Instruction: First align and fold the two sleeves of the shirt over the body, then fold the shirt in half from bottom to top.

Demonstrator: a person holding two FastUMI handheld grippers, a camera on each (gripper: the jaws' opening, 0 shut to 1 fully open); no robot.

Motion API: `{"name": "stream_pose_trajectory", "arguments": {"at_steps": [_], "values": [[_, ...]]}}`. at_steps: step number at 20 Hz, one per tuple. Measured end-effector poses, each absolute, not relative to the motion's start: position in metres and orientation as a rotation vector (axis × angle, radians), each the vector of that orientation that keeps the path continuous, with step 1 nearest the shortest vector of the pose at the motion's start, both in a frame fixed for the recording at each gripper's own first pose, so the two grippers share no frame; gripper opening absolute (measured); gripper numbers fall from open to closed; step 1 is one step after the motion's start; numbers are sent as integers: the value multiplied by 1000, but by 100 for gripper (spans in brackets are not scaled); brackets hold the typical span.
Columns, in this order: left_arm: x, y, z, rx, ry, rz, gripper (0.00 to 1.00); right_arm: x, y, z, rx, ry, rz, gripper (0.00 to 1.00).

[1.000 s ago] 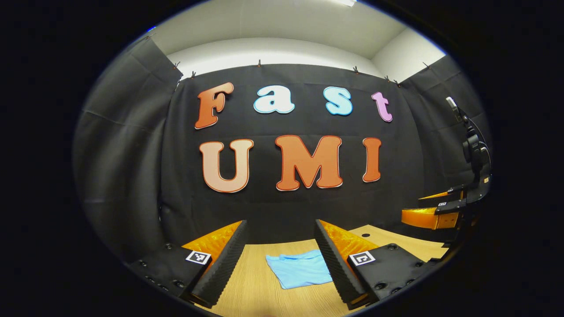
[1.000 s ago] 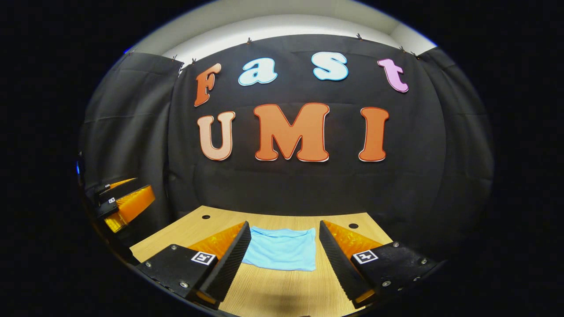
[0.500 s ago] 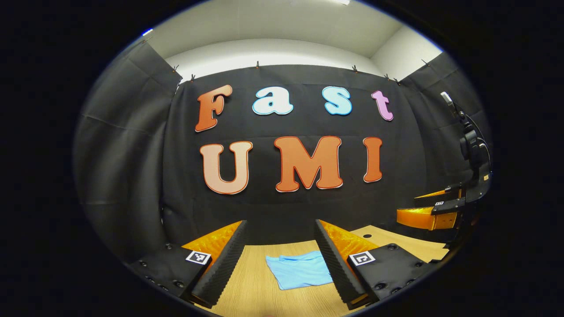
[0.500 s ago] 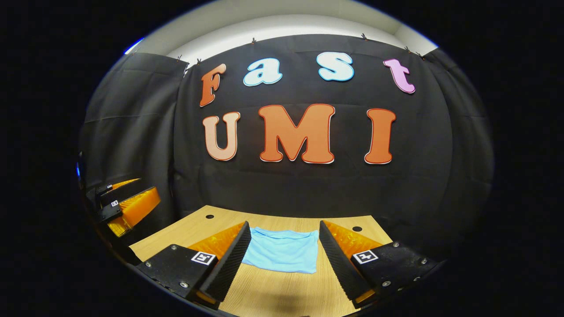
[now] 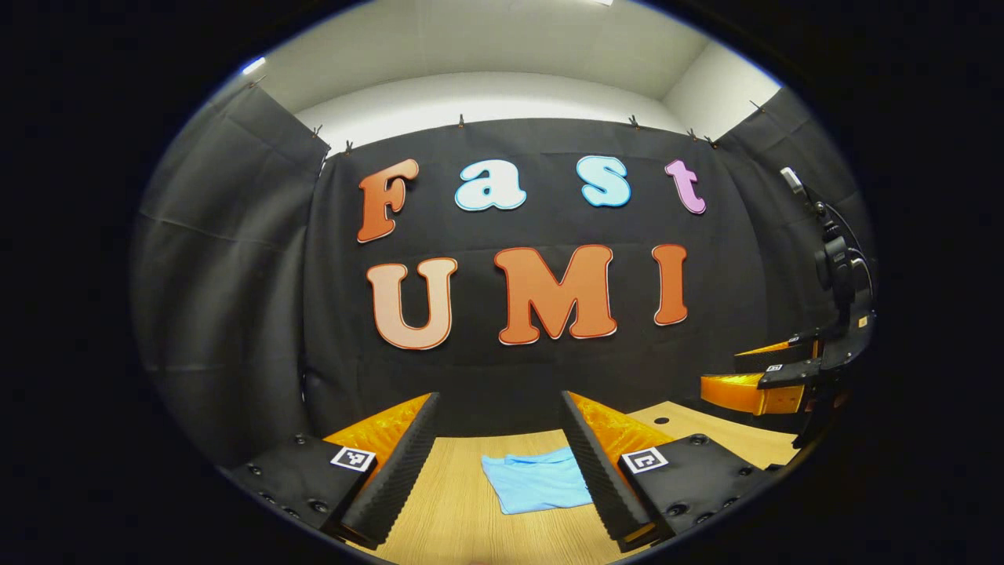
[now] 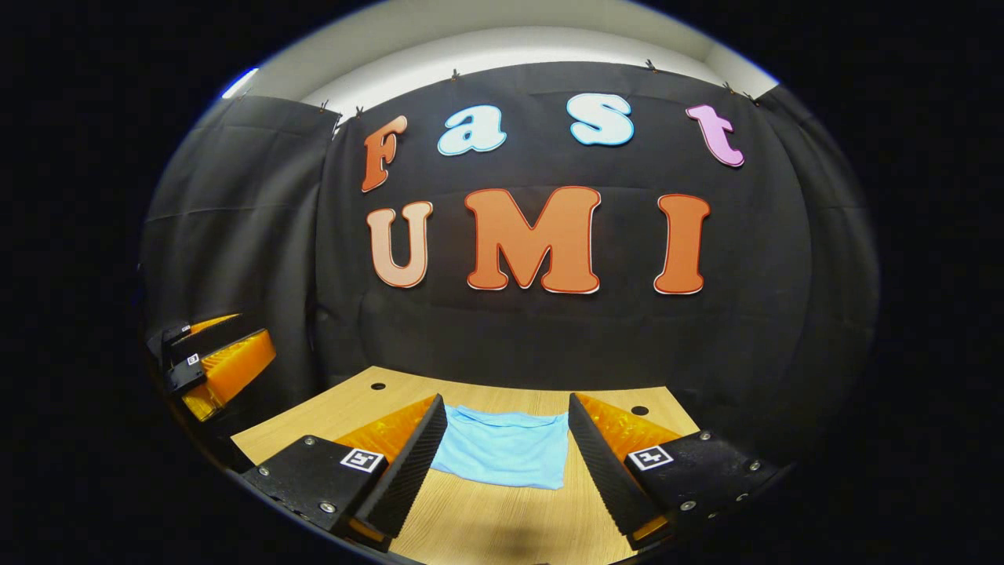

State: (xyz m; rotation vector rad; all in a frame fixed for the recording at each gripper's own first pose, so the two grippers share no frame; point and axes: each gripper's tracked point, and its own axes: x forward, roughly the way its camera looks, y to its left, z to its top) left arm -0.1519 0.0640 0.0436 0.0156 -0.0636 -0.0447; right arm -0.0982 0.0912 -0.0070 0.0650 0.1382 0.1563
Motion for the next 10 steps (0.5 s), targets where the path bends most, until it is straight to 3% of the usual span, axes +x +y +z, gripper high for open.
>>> {"name": "stream_pose_trajectory", "arguments": {"at_steps": [2, 8, 9, 10], "values": [[-155, 64, 45, 27, -63, -37, 94, -101, 92, -5, 70, 129, 162, 97], [-164, 64, 54, 4, -88, -32, 98, -108, 95, 2, 60, 115, 180, 97], [-165, 66, 55, 10, -90, -26, 94, -109, 95, 3, 59, 112, 181, 97], [-166, 68, 55, 16, -91, -19, 100, -110, 94, 4, 56, 109, 182, 97]]}}
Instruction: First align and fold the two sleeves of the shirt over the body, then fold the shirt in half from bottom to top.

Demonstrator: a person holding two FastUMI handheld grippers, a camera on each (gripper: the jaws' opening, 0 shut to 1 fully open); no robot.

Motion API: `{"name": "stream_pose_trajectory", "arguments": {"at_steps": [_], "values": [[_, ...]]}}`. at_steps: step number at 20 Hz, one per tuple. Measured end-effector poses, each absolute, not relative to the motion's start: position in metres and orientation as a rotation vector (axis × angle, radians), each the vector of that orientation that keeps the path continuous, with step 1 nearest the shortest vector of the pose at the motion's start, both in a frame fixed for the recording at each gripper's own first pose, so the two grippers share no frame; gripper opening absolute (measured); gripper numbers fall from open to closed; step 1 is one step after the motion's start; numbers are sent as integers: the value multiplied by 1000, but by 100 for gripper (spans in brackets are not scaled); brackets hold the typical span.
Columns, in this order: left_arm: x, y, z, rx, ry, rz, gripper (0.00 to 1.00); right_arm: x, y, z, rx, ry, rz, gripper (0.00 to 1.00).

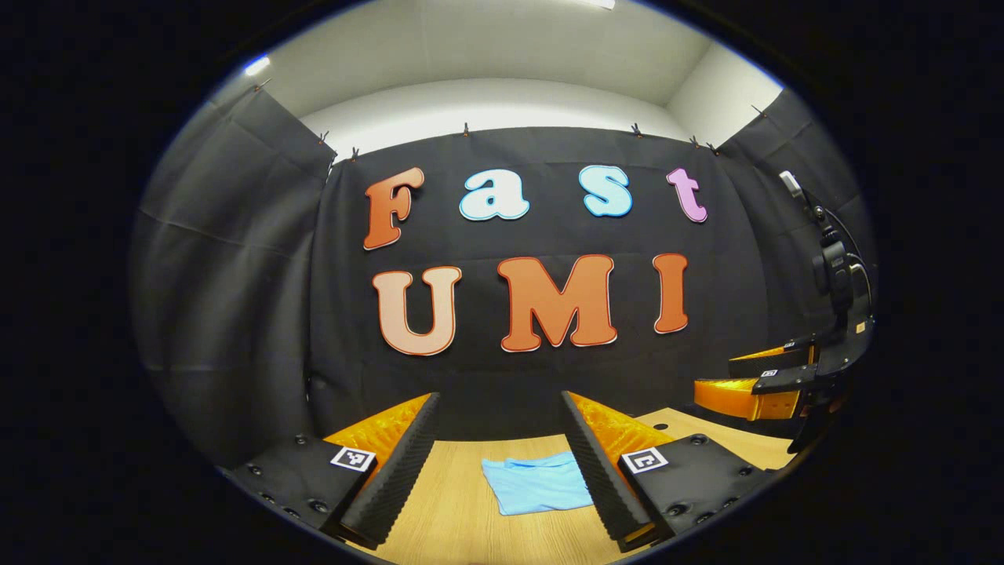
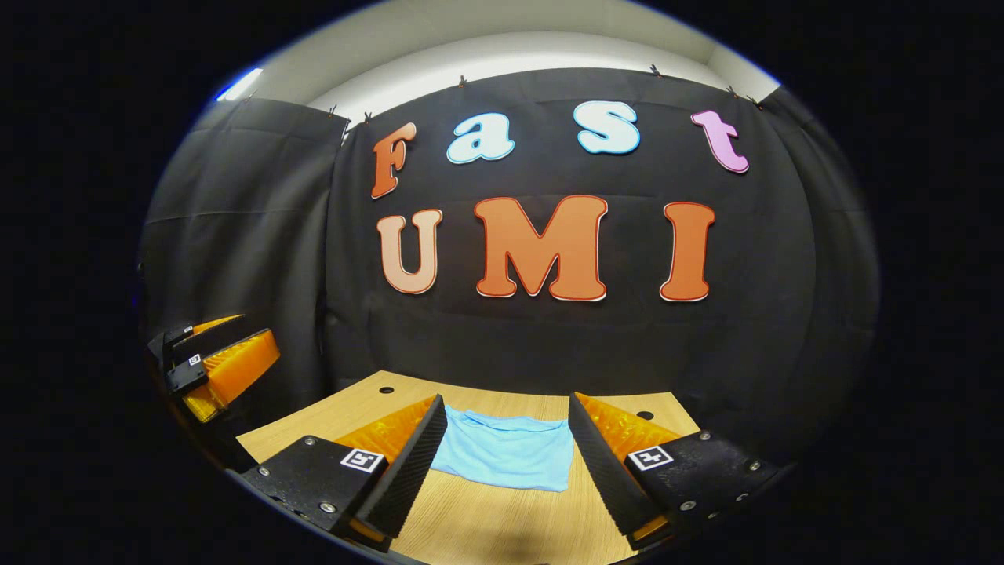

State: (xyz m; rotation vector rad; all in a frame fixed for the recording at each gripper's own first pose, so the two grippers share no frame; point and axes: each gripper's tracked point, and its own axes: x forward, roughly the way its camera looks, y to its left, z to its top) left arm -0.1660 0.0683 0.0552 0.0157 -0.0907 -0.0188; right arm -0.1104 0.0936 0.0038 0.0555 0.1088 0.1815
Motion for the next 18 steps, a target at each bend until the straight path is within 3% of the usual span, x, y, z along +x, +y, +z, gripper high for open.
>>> {"name": "stream_pose_trajectory", "arguments": {"at_steps": [2, 3, 6, 8, 10, 11, 18], "values": [[-167, 71, 56, 11, -83, -14, 95, -110, 91, 6, 48, 107, 177, 97], [-168, 75, 57, 6, -84, -10, 98, -109, 89, 7, 48, 105, 171, 97], [-169, 81, 63, 5, -96, 9, 95, -111, 87, 10, 52, 103, 167, 97], [-171, 89, 60, 20, -95, 30, 100, -111, 88, 5, 42, 118, 166, 97], [-176, 91, 52, 23, -84, 36, 95, -110, 87, 2, 39, 126, 162, 97], [-178, 92, 50, 23, -82, 40, 98, -110, 89, 1, 36, 126, 162, 97], [-177, 93, 48, -8, -68, 12, 96, -118, 99, 3, 17, 118, 171, 97]]}}
